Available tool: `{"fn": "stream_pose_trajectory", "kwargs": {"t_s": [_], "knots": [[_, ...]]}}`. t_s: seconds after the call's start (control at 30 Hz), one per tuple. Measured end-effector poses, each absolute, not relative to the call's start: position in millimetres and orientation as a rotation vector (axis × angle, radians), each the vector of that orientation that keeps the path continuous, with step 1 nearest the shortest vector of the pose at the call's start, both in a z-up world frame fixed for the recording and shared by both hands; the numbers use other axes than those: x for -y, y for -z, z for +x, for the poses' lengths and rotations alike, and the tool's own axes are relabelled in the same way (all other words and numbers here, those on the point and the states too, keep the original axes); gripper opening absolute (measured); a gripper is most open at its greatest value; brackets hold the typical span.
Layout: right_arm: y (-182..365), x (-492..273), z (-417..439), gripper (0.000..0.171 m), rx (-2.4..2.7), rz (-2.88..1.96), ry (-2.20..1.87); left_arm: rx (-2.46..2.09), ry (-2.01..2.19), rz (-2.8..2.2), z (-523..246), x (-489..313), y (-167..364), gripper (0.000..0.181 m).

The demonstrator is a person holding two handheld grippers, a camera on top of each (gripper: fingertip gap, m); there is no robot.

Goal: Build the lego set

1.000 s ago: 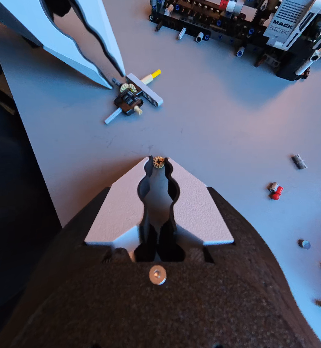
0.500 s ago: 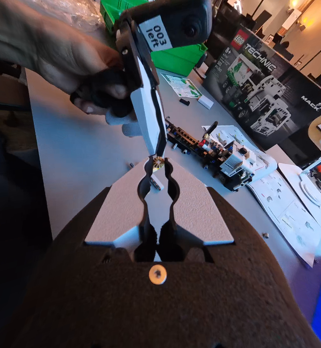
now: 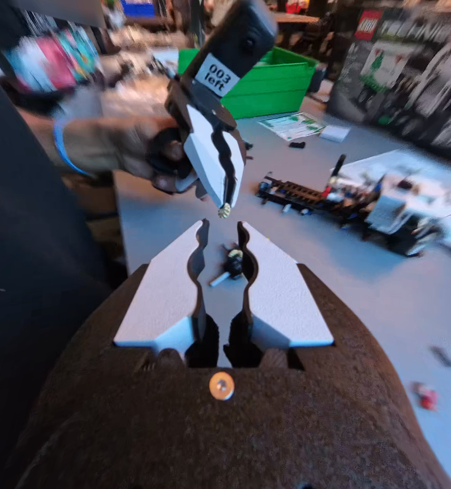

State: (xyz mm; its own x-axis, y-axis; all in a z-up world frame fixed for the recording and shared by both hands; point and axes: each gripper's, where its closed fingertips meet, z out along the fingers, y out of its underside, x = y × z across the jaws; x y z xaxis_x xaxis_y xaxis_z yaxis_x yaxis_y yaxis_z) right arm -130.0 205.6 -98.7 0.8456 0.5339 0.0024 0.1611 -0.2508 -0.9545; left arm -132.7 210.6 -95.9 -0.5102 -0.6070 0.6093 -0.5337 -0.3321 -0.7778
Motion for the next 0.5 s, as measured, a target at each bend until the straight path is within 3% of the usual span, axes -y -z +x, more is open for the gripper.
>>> {"fn": "stream_pose_trajectory", "kwargs": {"t_s": [0.17, 0.27, 0.5], "knots": [[90, -201, -147, 0.02, 0.367, -1.803, -0.986, -1.842, 2.021, -1.297, -142, -206, 79, 0.001], [85, -204, -147, 0.009, 0.354, -1.759, -1.012, -1.891, 2.006, -1.251, -144, -201, 79, 0.001], [92, -205, -151, 0.003, 0.396, -1.786, -0.967, -1.925, 1.966, -1.256, -145, -198, 86, 0.001]]}}
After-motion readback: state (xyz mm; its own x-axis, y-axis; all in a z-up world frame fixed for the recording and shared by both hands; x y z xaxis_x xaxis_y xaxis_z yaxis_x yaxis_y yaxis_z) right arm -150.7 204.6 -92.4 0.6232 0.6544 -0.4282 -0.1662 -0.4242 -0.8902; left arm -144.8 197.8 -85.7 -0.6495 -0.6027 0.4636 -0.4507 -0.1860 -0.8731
